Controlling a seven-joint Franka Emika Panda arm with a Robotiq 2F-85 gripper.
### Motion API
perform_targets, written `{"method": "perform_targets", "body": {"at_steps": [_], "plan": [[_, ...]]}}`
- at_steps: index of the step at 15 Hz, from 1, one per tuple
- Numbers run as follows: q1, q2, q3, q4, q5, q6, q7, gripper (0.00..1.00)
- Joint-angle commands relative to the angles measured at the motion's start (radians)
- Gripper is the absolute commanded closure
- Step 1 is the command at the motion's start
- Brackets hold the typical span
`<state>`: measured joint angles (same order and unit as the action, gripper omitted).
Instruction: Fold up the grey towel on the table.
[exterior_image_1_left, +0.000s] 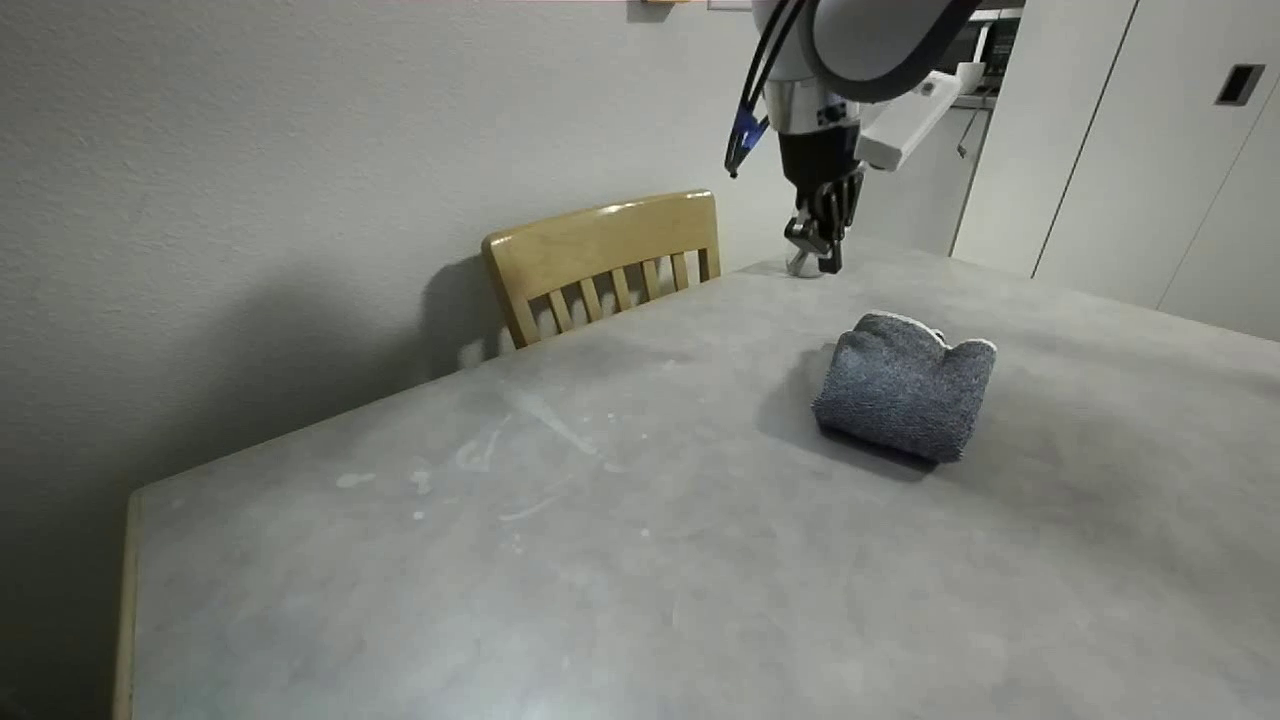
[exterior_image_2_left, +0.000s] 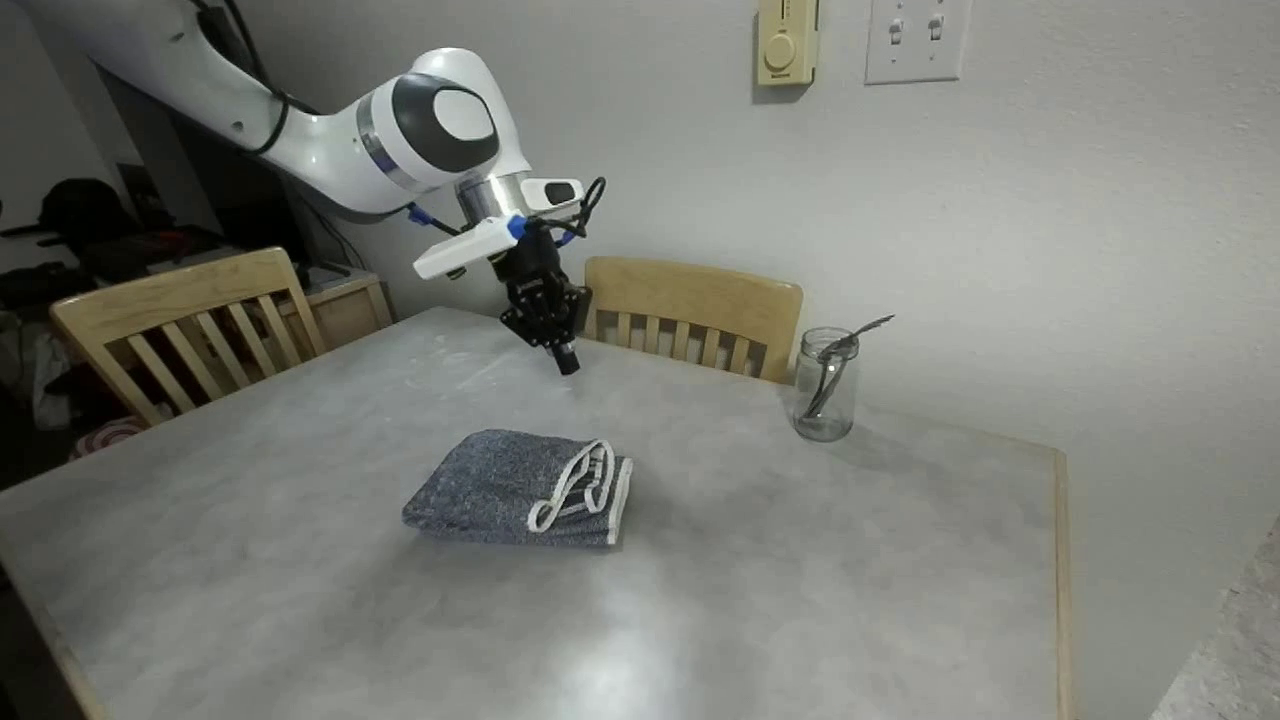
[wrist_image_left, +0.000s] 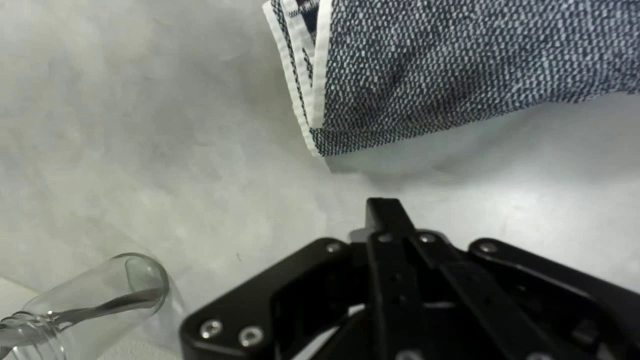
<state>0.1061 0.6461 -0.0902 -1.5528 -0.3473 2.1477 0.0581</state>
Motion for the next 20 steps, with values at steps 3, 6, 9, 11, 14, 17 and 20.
{"method": "perform_targets", "body": {"at_steps": [3,6,9,11,14,17,20], "plan": [[-0.003,-0.133,0.021,-0.118,-0.010,-0.004,-0.034,1.00],[-0.008,-0.162,0.031,-0.143,-0.005,-0.003,-0.056,1.00],[-0.013,-0.182,0.039,-0.161,-0.002,-0.002,-0.085,1.00],[-0.015,-0.195,0.044,-0.172,0.000,0.000,-0.104,1.00],[-0.019,-0.206,0.050,-0.179,0.003,0.000,-0.130,1.00],[-0.027,-0.217,0.058,-0.185,0.016,0.007,-0.149,0.67],[-0.037,-0.219,0.068,-0.180,0.045,0.005,-0.178,0.44]]}}
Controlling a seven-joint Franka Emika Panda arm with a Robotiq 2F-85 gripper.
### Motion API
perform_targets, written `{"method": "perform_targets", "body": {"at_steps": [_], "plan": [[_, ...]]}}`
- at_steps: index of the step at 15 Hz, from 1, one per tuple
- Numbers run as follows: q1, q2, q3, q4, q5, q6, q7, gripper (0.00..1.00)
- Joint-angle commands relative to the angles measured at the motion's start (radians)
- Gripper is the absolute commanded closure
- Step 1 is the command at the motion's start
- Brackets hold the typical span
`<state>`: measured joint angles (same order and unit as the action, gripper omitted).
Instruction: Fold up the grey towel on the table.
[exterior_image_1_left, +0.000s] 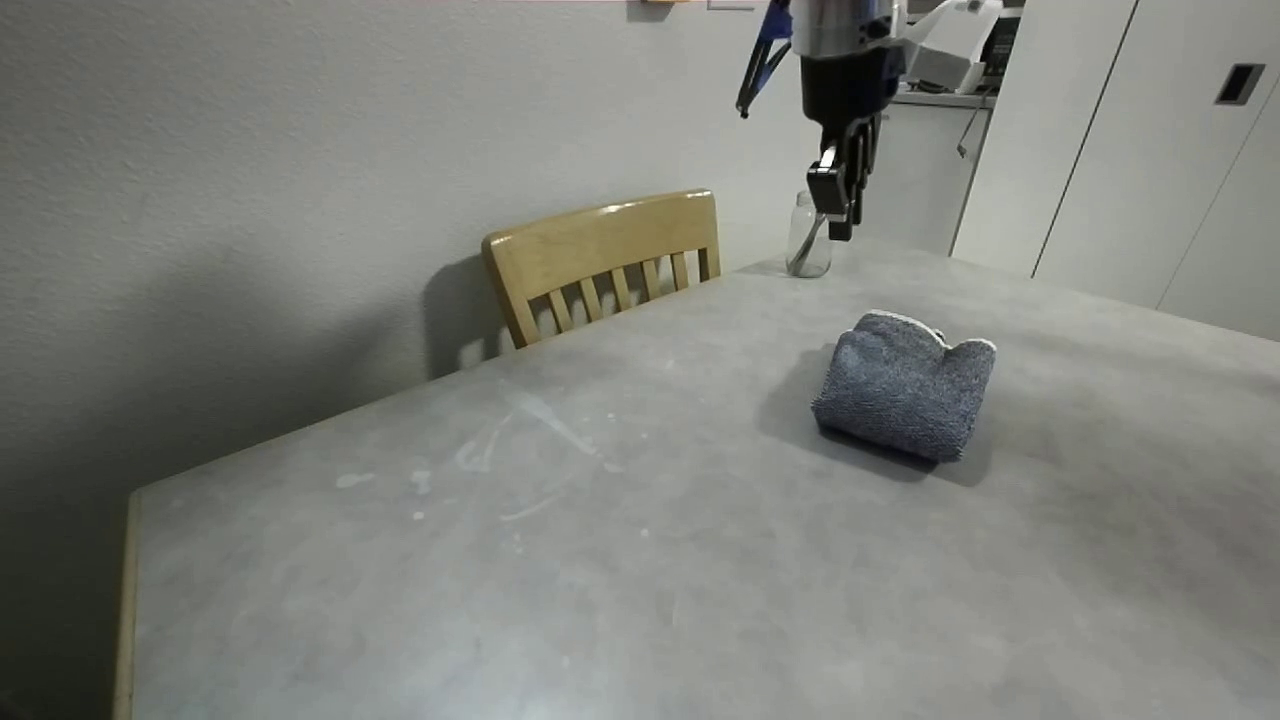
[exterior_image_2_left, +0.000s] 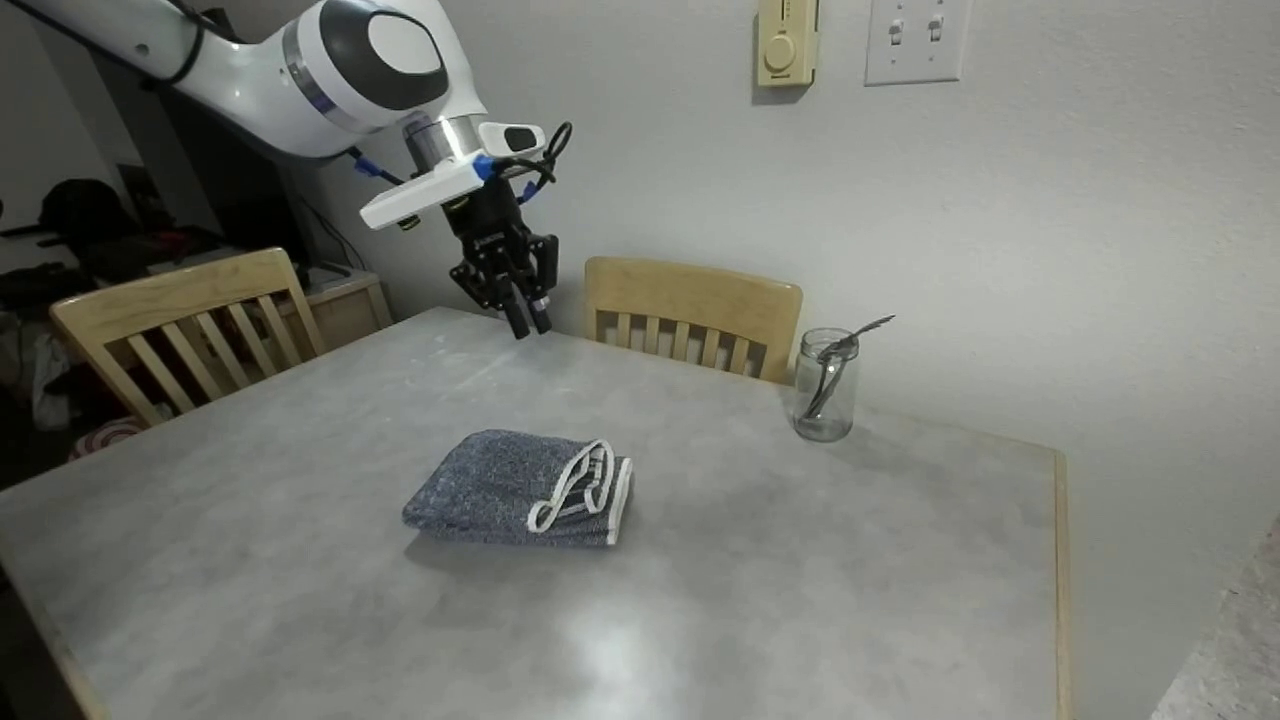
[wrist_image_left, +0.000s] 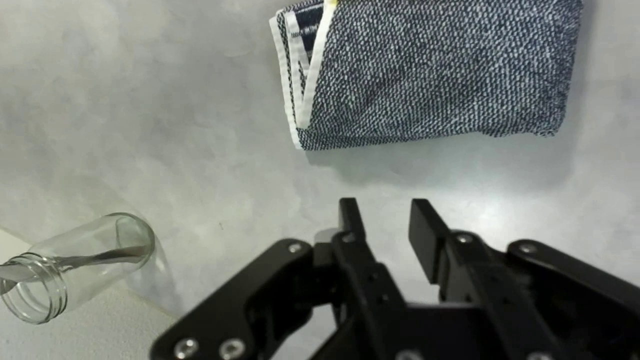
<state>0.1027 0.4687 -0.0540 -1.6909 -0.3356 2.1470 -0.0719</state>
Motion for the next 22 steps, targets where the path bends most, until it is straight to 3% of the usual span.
{"method": "perform_targets", "body": {"at_steps": [1,3,5,6,7,9,11,22], "plan": [[-0.013,-0.002,0.016,0.003,0.003,-0.005,-0.005,0.63],[-0.018,-0.005,0.021,0.003,0.013,-0.005,-0.016,0.48],[-0.020,-0.006,0.023,0.002,0.015,-0.004,-0.017,0.44],[-0.020,-0.006,0.023,0.002,0.015,-0.004,-0.017,0.19],[-0.017,-0.006,0.020,0.002,0.011,-0.005,-0.007,0.18],[-0.015,-0.005,0.019,0.005,0.008,-0.009,0.002,0.04],[-0.013,-0.005,0.019,0.009,0.009,-0.011,0.015,0.00],[-0.014,-0.006,0.021,0.009,0.014,-0.004,0.030,0.00]]}}
